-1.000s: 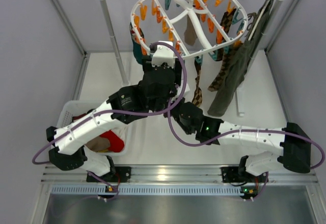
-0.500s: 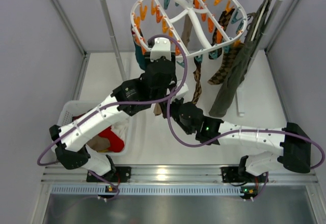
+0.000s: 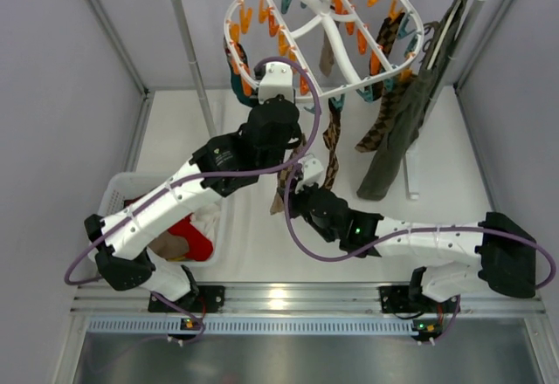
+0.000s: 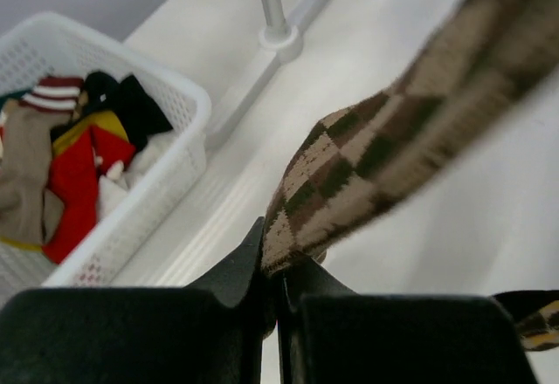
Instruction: Remove the socks clipped to the hanger
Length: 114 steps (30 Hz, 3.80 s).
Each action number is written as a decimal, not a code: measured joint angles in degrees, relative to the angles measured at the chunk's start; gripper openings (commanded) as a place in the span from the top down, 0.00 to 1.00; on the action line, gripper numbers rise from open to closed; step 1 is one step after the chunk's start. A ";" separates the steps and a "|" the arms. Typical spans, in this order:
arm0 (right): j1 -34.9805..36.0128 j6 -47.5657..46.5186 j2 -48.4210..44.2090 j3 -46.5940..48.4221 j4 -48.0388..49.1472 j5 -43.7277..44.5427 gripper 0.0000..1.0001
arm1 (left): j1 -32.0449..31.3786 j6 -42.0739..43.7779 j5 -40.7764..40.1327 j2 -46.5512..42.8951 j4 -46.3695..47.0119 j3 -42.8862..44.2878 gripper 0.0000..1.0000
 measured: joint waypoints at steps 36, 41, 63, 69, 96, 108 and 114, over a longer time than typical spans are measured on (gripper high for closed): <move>0.81 -2.32 31.21 47.76 -11.10 -36.37 0.96 | -0.07 -2.99 -27.82 -51.45 -7.72 -30.86 0.01; 2.89 -1.42 40.89 52.15 -14.29 -37.70 0.41 | -0.07 -1.70 -29.16 -52.06 -7.82 -30.84 0.01; 2.56 -2.78 -15.67 4.94 -21.14 -12.26 0.09 | -0.07 -4.44 -8.11 -52.59 -7.98 -36.13 0.02; -0.98 -2.45 -30.69 -2.75 -27.26 -5.35 0.07 | -0.07 -6.75 -0.04 -45.66 -5.79 -39.04 0.02; -1.53 -7.10 -45.68 -3.17 -38.53 -27.93 0.03 | 35.23 13.14 62.84 -15.65 51.17 -55.43 0.40; -1.53 -6.99 -49.88 -2.86 -40.54 -22.80 0.03 | 35.54 8.17 65.75 -20.22 55.28 -56.81 1.00; -1.53 -5.22 -53.27 1.09 -41.53 -14.29 0.03 | 35.10 2.75 63.54 -24.76 56.33 -60.59 1.00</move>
